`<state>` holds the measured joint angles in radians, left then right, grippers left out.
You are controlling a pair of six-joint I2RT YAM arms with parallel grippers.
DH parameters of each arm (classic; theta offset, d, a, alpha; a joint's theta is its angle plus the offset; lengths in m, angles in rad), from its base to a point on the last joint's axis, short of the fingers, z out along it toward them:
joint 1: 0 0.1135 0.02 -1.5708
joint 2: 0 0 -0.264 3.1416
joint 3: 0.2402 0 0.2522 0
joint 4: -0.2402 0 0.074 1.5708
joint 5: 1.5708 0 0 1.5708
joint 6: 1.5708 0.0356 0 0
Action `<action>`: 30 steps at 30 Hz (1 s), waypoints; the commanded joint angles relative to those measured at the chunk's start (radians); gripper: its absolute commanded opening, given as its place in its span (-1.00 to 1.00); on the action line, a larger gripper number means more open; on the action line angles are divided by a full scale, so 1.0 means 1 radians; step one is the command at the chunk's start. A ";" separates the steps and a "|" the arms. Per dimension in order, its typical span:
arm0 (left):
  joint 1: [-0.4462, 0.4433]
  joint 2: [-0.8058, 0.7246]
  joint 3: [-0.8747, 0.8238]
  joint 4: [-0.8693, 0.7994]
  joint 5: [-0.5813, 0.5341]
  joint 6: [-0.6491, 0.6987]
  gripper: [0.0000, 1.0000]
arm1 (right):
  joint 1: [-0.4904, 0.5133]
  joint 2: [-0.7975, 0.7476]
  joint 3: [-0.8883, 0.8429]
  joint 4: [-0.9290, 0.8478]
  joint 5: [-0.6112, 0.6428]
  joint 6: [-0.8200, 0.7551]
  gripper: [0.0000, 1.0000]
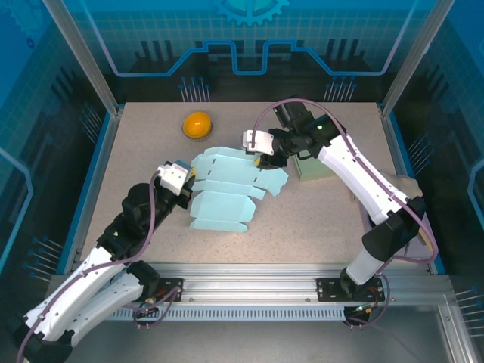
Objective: Fold the paper box
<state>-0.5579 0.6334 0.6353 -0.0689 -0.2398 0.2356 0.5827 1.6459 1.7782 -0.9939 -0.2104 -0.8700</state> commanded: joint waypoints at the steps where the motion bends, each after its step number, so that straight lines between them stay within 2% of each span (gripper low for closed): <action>1: -0.007 -0.001 -0.003 0.041 -0.002 -0.013 -1.00 | 0.022 0.005 0.033 -0.049 0.014 -0.017 -0.28; 10: -0.007 0.000 -0.001 0.037 -0.006 -0.015 -1.00 | 0.032 0.015 0.033 -0.057 0.004 -0.017 -0.63; 14: -0.007 0.001 0.005 0.032 -0.004 -0.023 -0.98 | 0.032 0.015 0.036 -0.068 0.010 -0.027 -1.00; 16: -0.010 -0.009 0.018 0.013 0.016 -0.023 -0.77 | 0.032 0.007 0.035 -0.076 0.032 -0.036 -1.00; 18: -0.011 -0.035 0.023 0.004 0.026 -0.016 -0.46 | 0.032 -0.008 0.031 -0.081 0.076 -0.042 -1.00; 21: -0.010 -0.077 0.037 0.008 -0.020 0.006 -0.21 | 0.040 -0.049 0.002 -0.053 0.203 -0.036 -1.00; 25: -0.009 -0.074 0.096 0.004 0.006 0.035 -0.13 | 0.060 -0.123 -0.062 0.006 0.338 -0.068 -1.00; 28: -0.009 0.010 0.164 -0.022 0.058 0.077 -0.11 | 0.085 -0.171 -0.088 0.005 0.352 -0.124 -1.00; 30: -0.008 0.088 0.216 -0.031 0.054 0.092 -0.10 | 0.094 -0.196 -0.102 -0.010 0.324 -0.165 -1.00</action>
<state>-0.5625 0.6468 0.7879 -0.0826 -0.2165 0.2779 0.6487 1.5002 1.6970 -1.0092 0.0853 -0.9661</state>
